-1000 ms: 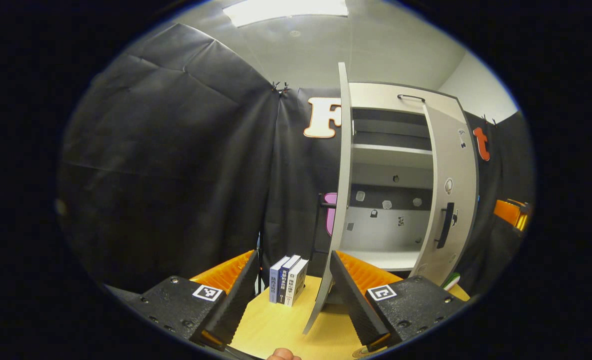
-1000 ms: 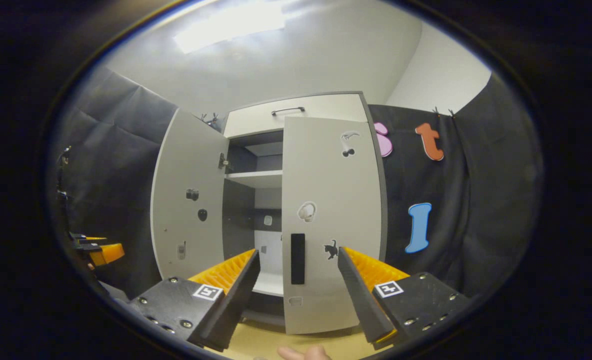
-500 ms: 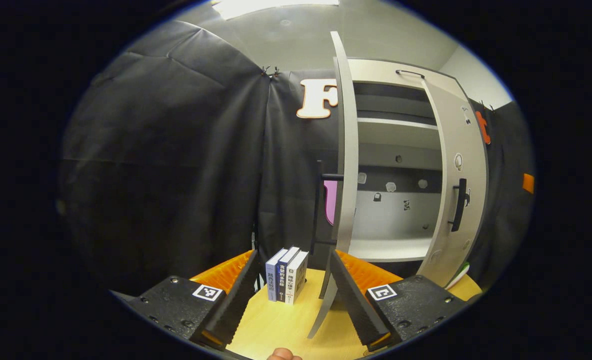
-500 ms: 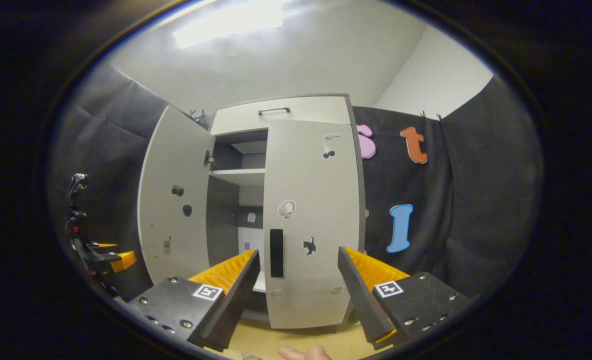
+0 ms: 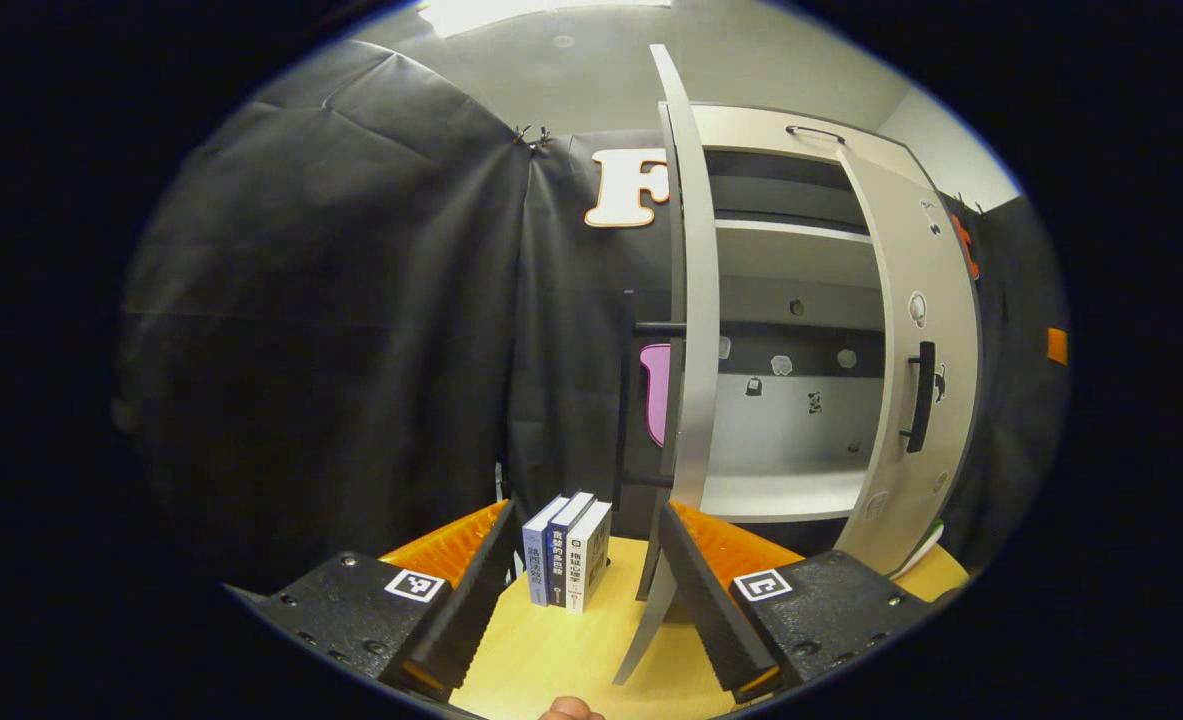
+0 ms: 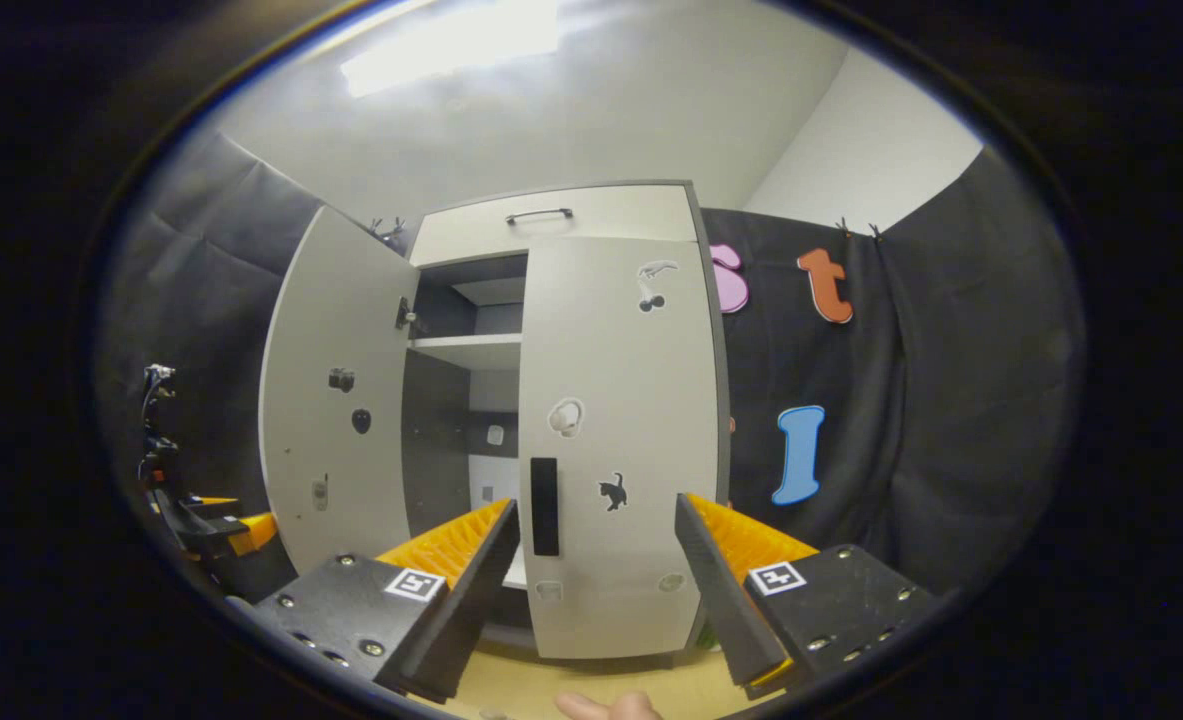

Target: Grasp the bottle in the cabinet with the left hand and place it on the coaster, then close the right door with the right hand and the left door with the left hand.

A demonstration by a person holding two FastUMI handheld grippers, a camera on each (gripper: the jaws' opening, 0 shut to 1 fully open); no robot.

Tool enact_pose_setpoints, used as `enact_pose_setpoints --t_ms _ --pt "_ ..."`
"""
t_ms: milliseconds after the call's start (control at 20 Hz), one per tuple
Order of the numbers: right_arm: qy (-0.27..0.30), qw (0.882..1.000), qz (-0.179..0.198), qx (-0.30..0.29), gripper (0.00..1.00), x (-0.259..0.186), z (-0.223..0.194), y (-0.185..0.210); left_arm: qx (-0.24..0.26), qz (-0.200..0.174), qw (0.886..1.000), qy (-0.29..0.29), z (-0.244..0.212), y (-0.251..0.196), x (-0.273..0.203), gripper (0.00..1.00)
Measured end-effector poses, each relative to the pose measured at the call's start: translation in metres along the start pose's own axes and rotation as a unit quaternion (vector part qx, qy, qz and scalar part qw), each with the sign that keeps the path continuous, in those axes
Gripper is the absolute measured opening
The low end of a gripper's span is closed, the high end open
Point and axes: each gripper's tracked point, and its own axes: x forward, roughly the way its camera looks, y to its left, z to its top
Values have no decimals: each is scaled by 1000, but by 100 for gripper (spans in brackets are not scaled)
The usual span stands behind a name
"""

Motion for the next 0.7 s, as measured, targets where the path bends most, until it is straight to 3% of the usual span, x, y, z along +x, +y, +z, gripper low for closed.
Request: enact_pose_setpoints --t_ms 250,550,650,700 --pt "4 1000 0 -1 94 4 -5 -5 -3 21 1000 -1 -3 11 2 92" --pt "9 1000 -1 8 95 9 -10 -11 -21 9 1000 14 -8 5 10 88" --pt "9 1000 1 8 95 9 -11 -11 -28 0 999 18 -10 -1 10 94" --pt "8 1000 1 8 95 8 -10 -11 -25 -5 1000 18 -10 -5 9 87"
